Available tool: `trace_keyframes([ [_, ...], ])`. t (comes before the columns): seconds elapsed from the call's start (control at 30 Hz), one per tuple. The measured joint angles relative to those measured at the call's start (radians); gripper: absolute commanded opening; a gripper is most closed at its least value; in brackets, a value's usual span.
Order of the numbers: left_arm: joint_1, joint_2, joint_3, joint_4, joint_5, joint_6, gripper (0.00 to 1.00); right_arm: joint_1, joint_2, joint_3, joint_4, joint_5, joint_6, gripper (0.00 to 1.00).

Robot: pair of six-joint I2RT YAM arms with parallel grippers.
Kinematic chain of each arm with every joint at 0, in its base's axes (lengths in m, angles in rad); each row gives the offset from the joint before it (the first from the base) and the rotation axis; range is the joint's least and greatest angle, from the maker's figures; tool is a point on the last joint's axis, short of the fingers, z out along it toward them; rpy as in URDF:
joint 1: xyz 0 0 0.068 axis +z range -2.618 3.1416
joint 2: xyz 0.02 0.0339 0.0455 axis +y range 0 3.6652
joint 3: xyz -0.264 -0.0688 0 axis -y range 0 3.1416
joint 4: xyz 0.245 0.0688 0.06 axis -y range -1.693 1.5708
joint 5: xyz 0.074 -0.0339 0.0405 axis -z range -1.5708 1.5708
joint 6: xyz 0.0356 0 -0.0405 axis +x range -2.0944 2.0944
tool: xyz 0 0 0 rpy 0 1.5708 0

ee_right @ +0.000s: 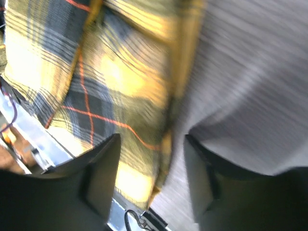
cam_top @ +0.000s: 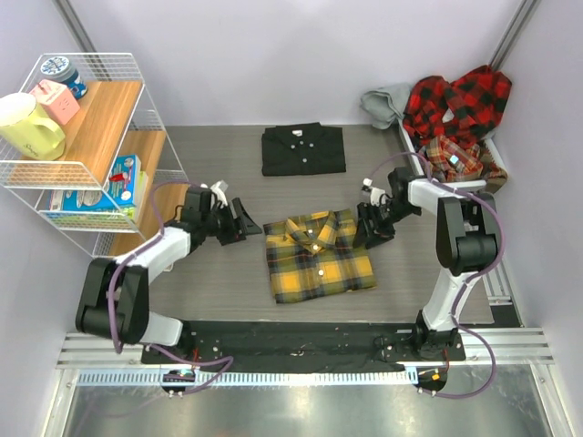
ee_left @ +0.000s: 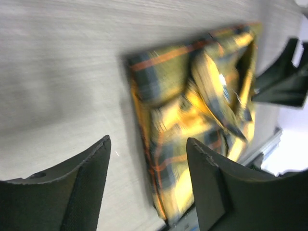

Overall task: Fold and stack the long sleeve shirts
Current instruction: Neatly place the folded shirt to the corner

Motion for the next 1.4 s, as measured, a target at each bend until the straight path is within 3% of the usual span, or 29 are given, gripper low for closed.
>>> trace_keyframes([
  [0.17, -0.023, -0.104, -0.093, -0.003, 0.032, -0.025, 0.66, -0.055, -0.072, -0.029, 0.010, 0.051, 0.020, 0.74],
  [0.53, -0.182, -0.039, -0.179, 0.072, -0.001, -0.137, 0.72, 0.006, -0.065, -0.022, 0.118, 0.107, 0.078, 0.76],
  [0.63, -0.200, -0.001, -0.163, 0.116, -0.025, -0.168, 0.62, 0.030, -0.060, -0.022, 0.146, 0.117, 0.097, 0.71],
  [0.67, -0.203, 0.013, -0.156, 0.125, -0.032, -0.176, 0.52, 0.037, -0.056, -0.021, 0.154, 0.116, 0.103, 0.69],
  [0.87, -0.224, 0.122, -0.084, 0.142, -0.083, -0.192, 0.24, 0.068, -0.045, -0.025, 0.206, 0.119, 0.146, 0.52],
  [1.0, -0.233, 0.175, -0.029, 0.127, -0.103, -0.174, 0.06, 0.102, -0.042, -0.045, 0.270, 0.134, 0.180, 0.19],
  [1.03, -0.235, 0.184, -0.015, 0.118, -0.111, -0.161, 0.03, 0.111, -0.039, -0.049, 0.285, 0.135, 0.193, 0.05],
  [1.07, -0.236, 0.190, -0.003, 0.108, -0.120, -0.151, 0.00, 0.119, -0.037, -0.051, 0.296, 0.138, 0.204, 0.01],
  [1.4, -0.227, 0.153, 0.163, -0.058, -0.210, 0.091, 0.00, 0.152, -0.035, 0.012, 0.387, 0.220, 0.254, 0.01],
])
